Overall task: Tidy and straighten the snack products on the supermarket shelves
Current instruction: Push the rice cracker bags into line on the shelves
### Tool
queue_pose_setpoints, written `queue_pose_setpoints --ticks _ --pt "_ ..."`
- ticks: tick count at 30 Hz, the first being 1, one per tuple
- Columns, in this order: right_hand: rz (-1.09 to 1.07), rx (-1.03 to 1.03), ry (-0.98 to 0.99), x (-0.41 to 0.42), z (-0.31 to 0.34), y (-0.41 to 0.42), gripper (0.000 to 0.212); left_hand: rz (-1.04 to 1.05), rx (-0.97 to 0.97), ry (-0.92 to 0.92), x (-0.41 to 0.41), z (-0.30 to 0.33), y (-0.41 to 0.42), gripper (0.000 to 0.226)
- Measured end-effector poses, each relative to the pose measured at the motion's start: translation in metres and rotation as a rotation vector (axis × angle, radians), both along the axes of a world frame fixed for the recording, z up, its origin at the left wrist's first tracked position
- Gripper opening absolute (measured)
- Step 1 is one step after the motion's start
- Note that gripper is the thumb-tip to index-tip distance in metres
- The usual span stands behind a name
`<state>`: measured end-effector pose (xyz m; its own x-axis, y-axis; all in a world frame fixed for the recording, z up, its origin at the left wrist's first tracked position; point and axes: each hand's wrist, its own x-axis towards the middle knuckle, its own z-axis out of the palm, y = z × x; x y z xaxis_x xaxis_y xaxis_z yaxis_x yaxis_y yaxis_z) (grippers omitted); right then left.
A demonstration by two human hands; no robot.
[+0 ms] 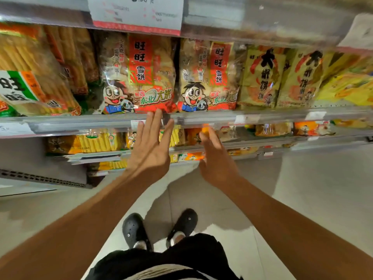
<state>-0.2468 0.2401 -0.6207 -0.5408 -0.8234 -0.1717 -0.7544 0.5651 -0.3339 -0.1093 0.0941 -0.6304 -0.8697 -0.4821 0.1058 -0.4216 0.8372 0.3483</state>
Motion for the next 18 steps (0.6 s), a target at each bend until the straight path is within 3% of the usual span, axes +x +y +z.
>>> queue_pose_setpoints --ticks 7,12,15,18 --pt "0.047 -0.229 0.204 -0.095 -0.003 0.054 0.060 0.021 -0.158 -0.069 -0.036 -0.011 0.022 0.094" --pt "0.220 -0.153 0.300 -0.156 -0.022 0.075 0.090 0.296 -0.167 -0.145 -0.058 -0.012 0.040 0.091" --pt "0.362 -0.216 0.320 -0.180 -0.026 0.089 0.084 0.433 -0.151 -0.196 -0.071 -0.007 0.050 0.090" --pt "0.387 -0.139 0.242 -0.193 -0.032 0.103 0.085 0.489 -0.065 -0.229 -0.080 -0.005 0.060 0.095"
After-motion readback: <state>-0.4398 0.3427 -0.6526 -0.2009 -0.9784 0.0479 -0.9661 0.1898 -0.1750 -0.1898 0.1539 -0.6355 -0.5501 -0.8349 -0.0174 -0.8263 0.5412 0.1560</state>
